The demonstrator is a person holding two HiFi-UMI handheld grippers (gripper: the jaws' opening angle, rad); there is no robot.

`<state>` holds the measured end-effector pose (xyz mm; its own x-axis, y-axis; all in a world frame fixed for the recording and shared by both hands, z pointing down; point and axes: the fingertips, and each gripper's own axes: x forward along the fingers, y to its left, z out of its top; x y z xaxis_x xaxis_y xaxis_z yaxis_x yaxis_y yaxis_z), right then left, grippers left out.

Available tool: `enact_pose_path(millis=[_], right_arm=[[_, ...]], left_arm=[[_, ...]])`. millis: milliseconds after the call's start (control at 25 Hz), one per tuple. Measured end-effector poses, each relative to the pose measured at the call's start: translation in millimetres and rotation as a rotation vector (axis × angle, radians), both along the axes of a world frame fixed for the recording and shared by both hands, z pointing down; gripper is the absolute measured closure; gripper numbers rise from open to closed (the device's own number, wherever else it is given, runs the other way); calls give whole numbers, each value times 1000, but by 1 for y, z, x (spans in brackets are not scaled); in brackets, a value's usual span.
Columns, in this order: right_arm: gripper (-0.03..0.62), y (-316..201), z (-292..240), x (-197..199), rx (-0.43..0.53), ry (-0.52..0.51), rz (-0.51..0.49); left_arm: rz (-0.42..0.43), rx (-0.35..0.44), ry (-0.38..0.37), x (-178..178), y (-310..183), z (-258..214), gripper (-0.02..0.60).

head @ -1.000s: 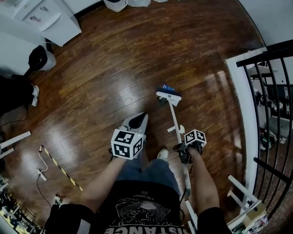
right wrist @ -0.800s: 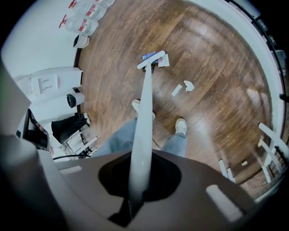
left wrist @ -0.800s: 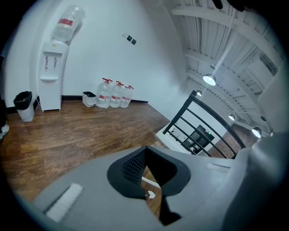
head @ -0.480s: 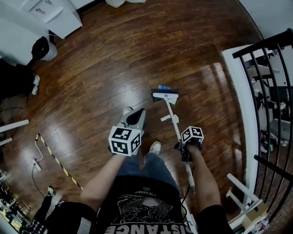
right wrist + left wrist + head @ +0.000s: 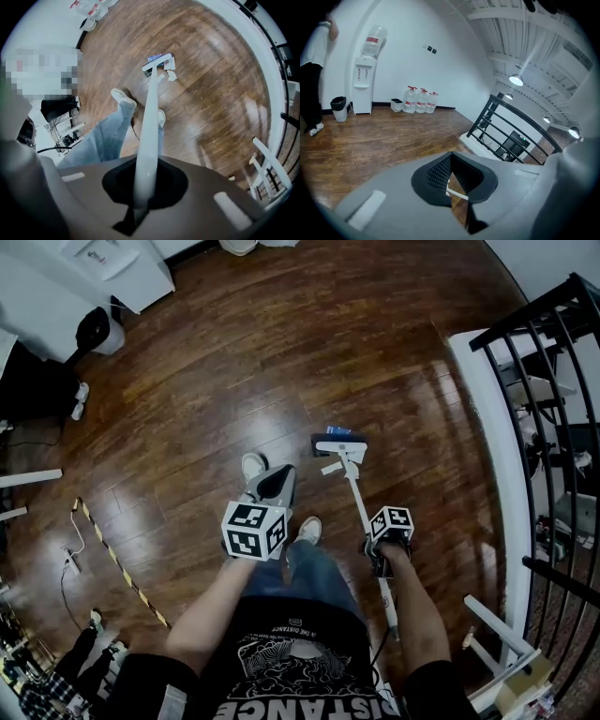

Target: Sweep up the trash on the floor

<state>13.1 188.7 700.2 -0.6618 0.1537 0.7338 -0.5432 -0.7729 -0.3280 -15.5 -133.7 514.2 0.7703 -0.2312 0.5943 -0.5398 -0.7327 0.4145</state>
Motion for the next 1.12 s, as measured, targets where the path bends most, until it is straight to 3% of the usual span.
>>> enact_pose_path(millis=[560,800,1120], right_arm=[[594,52,-8,-49,1,-16,106],[594,56,-14,-67,55,34,142],[594,75,-46,-133,114,124,265]], left_arm=[[57,7,-13,-33,64,-17,577],[104,9,4,-55,82,-20,577],[183,3,65,-109,114,-36,577]])
